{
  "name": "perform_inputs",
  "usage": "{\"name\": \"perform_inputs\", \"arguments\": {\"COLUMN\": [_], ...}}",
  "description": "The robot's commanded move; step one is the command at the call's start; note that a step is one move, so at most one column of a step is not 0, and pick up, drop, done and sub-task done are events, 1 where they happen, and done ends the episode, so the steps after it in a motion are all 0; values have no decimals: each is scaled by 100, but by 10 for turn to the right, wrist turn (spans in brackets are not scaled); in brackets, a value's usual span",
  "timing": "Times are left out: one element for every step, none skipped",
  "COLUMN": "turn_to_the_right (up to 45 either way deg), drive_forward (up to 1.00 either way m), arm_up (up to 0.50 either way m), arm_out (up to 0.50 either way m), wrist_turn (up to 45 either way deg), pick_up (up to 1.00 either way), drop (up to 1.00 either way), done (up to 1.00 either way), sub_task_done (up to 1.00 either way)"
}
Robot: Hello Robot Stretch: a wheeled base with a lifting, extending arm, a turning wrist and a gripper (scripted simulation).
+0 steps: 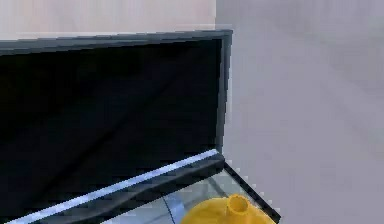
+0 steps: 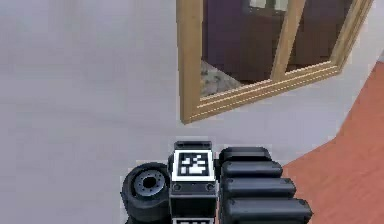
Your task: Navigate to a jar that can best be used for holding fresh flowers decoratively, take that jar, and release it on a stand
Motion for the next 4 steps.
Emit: {"name": "perform_inputs", "arguments": {"turn_to_the_right": [-450, -30, 450, -330], "drive_forward": [0, 0, 0, 0], "arm_up": [0, 0, 0, 0], "arm_out": [0, 0, 0, 0], "wrist_turn": [0, 0, 0, 0], "pick_up": [0, 0, 0, 0], "drop": [0, 0, 0, 0], "done": [0, 0, 0, 0], "sub_task_done": [0, 0, 0, 0]}}
